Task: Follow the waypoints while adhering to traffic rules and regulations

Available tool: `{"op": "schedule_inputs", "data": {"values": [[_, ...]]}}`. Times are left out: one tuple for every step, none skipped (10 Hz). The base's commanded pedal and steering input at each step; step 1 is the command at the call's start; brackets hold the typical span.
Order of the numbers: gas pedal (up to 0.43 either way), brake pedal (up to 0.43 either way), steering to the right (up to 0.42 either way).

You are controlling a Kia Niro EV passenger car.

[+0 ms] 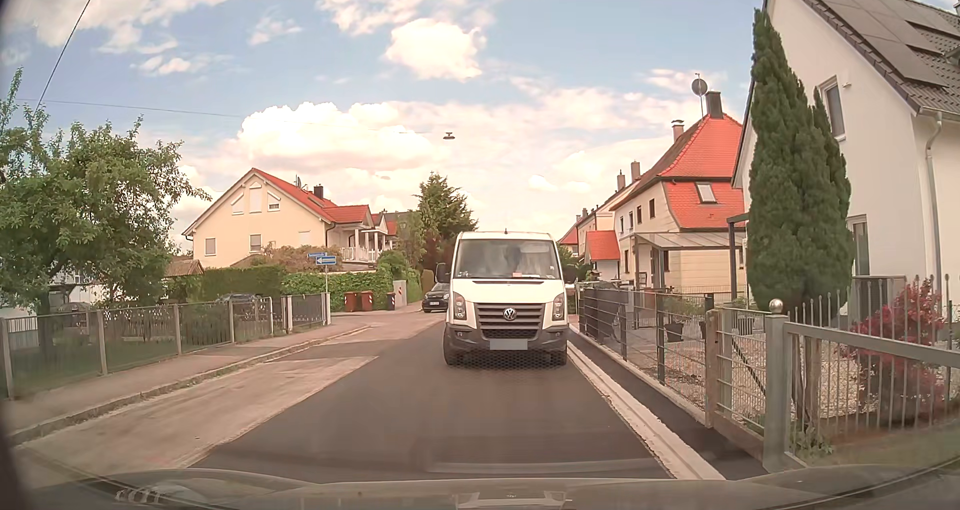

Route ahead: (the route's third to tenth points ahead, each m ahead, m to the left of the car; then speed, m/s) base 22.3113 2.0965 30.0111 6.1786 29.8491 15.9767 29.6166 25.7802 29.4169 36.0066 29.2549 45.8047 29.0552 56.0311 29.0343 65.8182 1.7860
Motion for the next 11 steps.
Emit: {"op": "schedule_inputs", "data": {"values": [[0.0, 0.244, -0.058], [0.0, 0.244, -0.063], [0.0, 0.244, -0.068], [0.0, 0.232, -0.079], [0.0, 0.207, -0.093], [0.0, 0.207, -0.106], [0.0, 0.213, -0.122], [0.0, 0.226, -0.137], [0.0, 0.232, -0.15], [0.0, 0.232, -0.173], [0.0, 0.232, -0.195]]}}
